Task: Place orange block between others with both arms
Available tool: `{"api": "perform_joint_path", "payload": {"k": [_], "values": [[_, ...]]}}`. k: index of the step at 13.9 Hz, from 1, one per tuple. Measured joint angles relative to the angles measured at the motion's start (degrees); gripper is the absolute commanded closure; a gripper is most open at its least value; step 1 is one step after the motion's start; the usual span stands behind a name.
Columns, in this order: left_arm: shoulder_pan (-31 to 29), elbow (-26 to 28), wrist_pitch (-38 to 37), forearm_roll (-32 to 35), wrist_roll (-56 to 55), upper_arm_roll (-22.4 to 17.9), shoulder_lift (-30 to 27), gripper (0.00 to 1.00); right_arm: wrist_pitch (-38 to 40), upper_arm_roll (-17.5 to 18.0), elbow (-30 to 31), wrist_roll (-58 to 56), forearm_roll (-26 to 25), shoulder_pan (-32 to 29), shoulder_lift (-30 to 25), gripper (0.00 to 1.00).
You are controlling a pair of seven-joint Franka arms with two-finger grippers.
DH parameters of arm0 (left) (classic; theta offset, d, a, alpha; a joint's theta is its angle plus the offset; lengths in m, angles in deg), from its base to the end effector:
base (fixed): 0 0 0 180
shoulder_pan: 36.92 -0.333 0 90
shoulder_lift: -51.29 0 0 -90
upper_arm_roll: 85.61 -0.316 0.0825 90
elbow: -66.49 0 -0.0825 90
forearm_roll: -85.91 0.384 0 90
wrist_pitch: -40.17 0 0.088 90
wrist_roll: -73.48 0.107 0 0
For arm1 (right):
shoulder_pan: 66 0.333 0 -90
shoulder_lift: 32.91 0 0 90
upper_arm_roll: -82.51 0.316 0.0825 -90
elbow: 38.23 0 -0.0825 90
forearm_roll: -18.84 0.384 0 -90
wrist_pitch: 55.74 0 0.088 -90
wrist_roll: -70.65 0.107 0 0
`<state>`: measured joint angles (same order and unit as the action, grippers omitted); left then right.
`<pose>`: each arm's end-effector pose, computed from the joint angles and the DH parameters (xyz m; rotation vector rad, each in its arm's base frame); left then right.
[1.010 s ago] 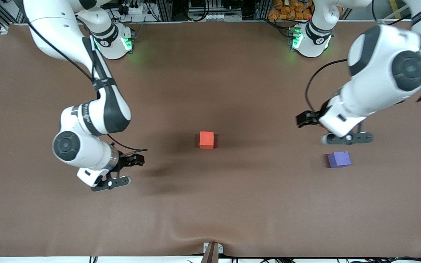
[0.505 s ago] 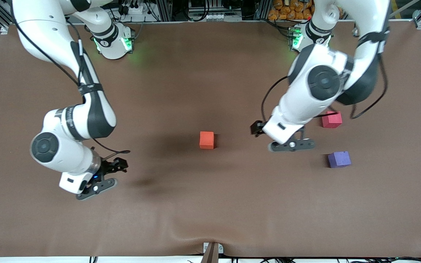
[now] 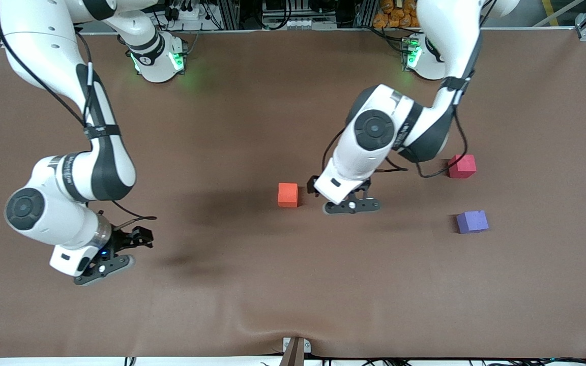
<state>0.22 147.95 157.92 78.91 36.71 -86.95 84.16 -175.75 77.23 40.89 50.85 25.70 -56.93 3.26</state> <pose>0.5775 -0.4285 0.3694 3.0261 0.1006 -0.0140 0.7290 0.0681 0.3520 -3.0435 -0.5794 -0.1423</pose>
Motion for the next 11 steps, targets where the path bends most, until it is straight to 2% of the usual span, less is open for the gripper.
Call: {"api": "perform_joint_path", "payload": {"k": [3,8,11], "values": [[2.35,-0.1,3.39,0.0,-0.42,0.05,2.79,0.0,5.14,-0.1,-0.55,-0.07,0.0,-3.17,-4.09,0.0],[6.73,-0.63,9.41,0.0,-4.78,0.06,7.39,0.0,20.88,-0.66,-0.53,0.49,-0.01,-8.36,-15.18,0.0],[8.38,-2.64,11.73,0.0,-7.13,0.02,10.73,0.0,28.23,-0.94,0.43,7.33,-2.53,-9.17,-22.17,0.0]]}}
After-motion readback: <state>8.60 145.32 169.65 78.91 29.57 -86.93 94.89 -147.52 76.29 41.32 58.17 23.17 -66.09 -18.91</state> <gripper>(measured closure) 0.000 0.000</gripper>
